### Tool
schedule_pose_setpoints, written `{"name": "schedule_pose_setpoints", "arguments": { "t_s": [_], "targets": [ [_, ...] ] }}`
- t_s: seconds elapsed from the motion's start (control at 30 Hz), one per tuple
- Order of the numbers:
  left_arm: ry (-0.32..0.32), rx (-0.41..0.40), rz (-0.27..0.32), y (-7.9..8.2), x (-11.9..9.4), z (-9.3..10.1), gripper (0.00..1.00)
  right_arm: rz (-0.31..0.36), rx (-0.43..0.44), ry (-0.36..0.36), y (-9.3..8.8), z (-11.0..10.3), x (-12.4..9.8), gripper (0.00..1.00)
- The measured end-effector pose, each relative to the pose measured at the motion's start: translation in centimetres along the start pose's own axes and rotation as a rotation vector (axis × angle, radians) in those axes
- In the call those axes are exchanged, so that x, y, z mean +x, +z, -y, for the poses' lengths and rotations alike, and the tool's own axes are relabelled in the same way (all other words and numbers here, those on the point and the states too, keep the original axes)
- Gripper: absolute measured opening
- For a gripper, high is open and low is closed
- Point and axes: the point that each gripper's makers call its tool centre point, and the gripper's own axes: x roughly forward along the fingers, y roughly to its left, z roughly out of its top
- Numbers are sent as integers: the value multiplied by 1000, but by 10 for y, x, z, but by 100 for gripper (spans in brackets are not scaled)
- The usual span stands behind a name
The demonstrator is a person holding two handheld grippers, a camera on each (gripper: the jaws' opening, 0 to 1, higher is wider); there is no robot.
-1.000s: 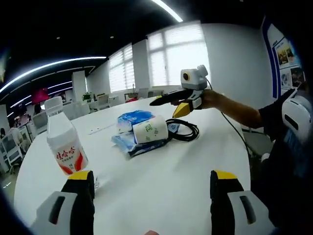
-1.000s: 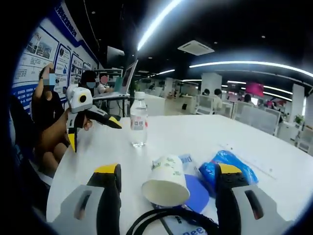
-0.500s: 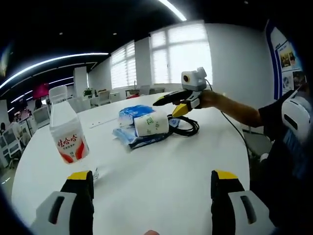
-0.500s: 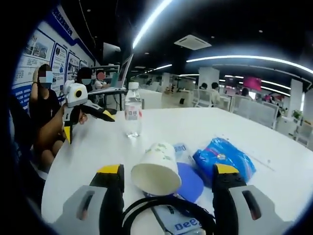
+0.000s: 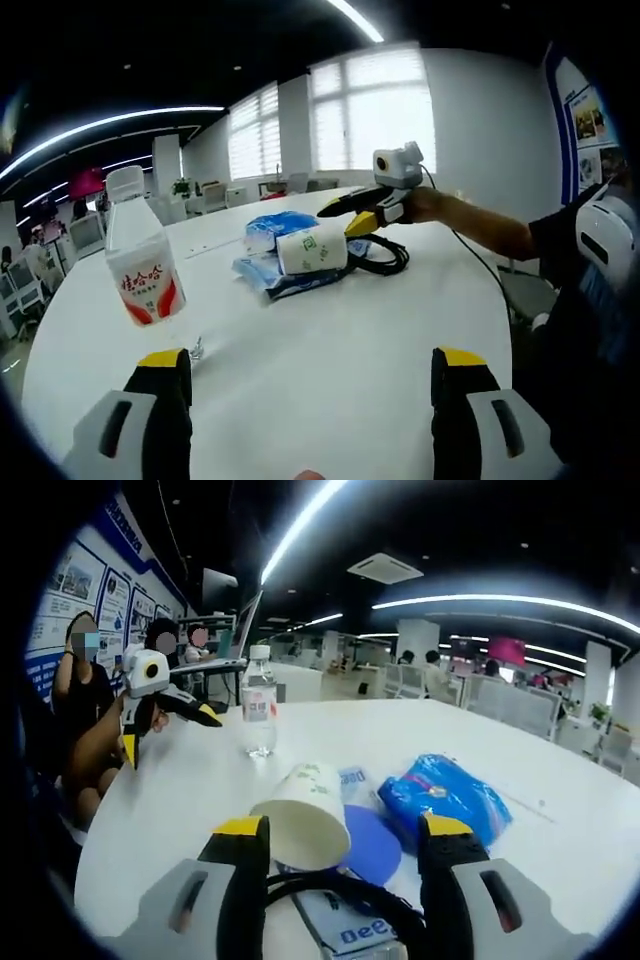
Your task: Arrange the tabletop items into an orderly group along one side of the table until the central work area is clear of visible clutter.
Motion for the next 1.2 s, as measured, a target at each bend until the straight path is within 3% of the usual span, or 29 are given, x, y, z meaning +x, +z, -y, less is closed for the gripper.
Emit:
{"name": "schedule_pose_setpoints", "arguments": {
  "t_s": [0.47,1.2],
  "targets": [
    [9,-3,-2,-3,-4,-1,100,18,27,2,-3,6,5,34],
    [13,-6,-13,-9,-4,-1,100,11,91,31,-19,-3,12,1]
  ]
}}
